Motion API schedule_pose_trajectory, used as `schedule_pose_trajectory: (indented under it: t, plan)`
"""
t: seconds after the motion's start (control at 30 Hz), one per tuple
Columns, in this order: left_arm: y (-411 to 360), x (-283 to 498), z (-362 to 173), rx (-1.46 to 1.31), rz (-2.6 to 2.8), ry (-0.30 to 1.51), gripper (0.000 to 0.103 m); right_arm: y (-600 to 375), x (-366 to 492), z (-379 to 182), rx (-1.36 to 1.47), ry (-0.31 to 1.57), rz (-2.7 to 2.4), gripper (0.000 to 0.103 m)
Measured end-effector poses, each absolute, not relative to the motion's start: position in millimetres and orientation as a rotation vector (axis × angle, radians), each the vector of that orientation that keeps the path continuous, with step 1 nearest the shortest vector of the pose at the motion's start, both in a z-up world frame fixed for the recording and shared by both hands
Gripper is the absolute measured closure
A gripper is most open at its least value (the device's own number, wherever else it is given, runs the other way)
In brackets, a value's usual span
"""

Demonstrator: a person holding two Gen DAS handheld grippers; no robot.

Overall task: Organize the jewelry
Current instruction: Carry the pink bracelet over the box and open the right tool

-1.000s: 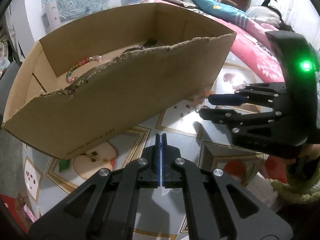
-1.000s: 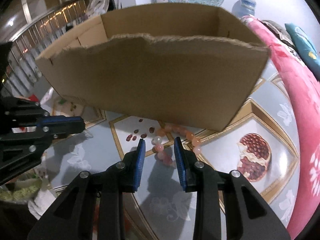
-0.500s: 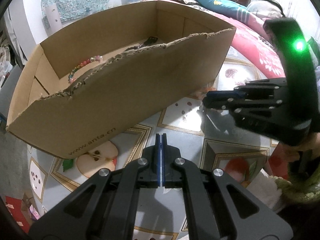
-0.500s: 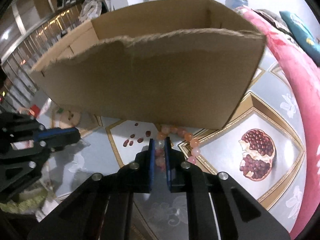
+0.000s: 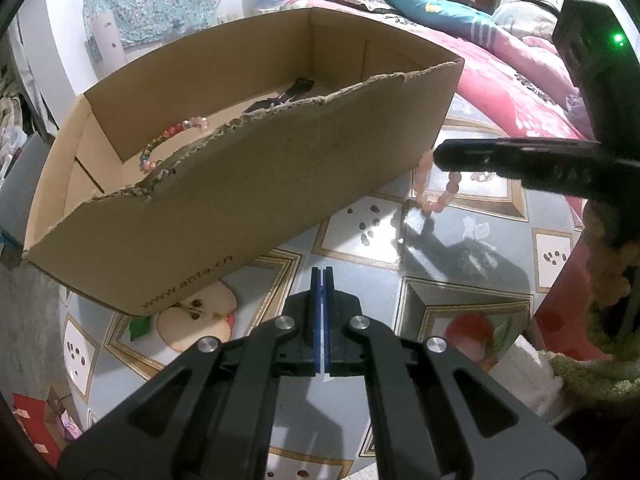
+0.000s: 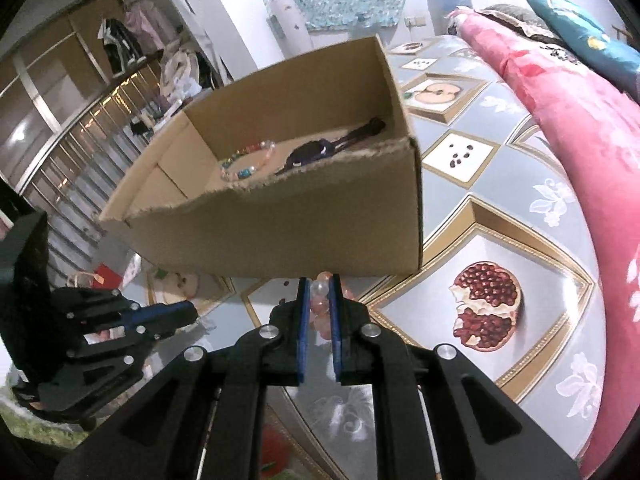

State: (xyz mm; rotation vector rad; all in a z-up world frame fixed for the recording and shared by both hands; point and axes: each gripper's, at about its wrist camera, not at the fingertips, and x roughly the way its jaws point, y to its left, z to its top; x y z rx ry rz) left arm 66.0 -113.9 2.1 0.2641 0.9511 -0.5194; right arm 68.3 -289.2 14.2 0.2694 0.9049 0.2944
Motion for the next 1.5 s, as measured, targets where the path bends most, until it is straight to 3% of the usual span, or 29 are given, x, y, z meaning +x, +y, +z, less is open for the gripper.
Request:
schedule_pose_trajectory:
  t: [0.2, 0.7, 0.9, 1.2, 1.3, 1.5]
  plan:
    - [-104.5, 59.0, 12.9, 0.197, -0.574, 0.919, 0.103, -295.4, 58.7, 33.6, 0.313, 0.867, 0.315, 0.093]
    - [-56.0, 76.1, 126.6, 0.000, -0.697, 0.718, 0.103, -309.2, 81.4, 128.0, 0.374, 0.676, 0.489, 0.093]
    - [-68.6, 118.9, 119.0, 0.003, -0.662, 0.763, 0.103, -307.4, 129.0, 119.7, 0.330, 0.741, 0.518, 0.093]
    - [-96.8, 175.6, 61.2, 0.026, -0.642, 0.953, 0.102, -292.2, 192.3, 80.9, 0.200, 0.894, 0.502, 0.093]
    - [-103.1, 183.6, 41.3, 0.068, -0.601, 1.024, 0.078, -288.6, 202.4, 65.5, 0.188, 0.951, 0.507, 0.092]
    - [-90.0, 170.7, 44.5, 0.063, -0.599, 0.986, 0.070, -303.1, 199.0, 66.7, 0.238, 0.910, 0.512, 0.092]
